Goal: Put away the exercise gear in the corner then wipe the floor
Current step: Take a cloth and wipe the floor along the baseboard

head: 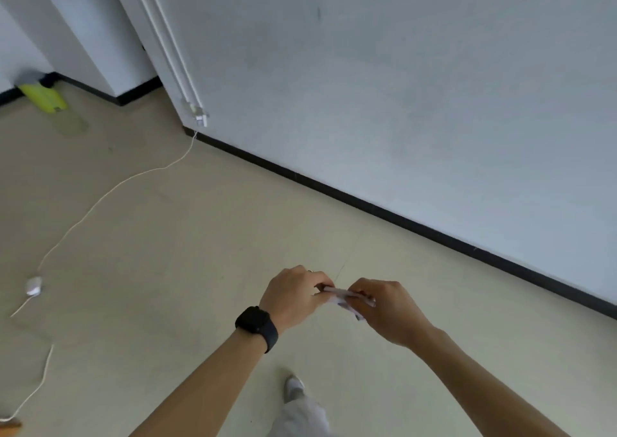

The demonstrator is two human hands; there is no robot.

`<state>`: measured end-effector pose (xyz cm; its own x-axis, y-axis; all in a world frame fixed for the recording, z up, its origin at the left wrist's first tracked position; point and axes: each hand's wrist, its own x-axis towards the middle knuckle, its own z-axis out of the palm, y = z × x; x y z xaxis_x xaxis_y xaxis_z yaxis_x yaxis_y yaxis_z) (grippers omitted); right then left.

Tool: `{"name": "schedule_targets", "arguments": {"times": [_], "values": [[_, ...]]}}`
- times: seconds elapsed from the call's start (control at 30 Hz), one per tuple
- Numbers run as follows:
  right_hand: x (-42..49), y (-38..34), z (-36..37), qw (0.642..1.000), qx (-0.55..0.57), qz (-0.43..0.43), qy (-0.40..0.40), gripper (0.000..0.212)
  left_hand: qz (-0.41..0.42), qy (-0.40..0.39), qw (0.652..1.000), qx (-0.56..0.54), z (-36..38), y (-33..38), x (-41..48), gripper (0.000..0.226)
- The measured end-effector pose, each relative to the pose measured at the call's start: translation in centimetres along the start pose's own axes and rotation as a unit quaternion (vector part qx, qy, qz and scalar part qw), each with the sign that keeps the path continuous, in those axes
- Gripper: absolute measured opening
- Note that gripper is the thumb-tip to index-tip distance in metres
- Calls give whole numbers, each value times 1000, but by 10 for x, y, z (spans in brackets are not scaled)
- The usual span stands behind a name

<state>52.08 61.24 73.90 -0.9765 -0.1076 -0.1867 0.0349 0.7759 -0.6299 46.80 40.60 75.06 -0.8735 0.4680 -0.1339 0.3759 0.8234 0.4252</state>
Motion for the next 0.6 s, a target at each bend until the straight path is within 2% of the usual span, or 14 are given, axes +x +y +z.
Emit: {"name": "schedule_targets", "arguments": {"times": [0.13, 0.37, 0.6], "values": [[58, -5, -11, 998, -24, 50, 28, 13, 38, -34, 999, 6, -20, -33, 66, 30], [139, -3, -14, 991, -28, 116, 56, 11, 101, -49, 994, 3, -37, -65, 167, 26], [217, 45, -13, 973, 54, 209, 81, 8, 70, -125, 988, 51, -17, -111, 280, 32]]}}
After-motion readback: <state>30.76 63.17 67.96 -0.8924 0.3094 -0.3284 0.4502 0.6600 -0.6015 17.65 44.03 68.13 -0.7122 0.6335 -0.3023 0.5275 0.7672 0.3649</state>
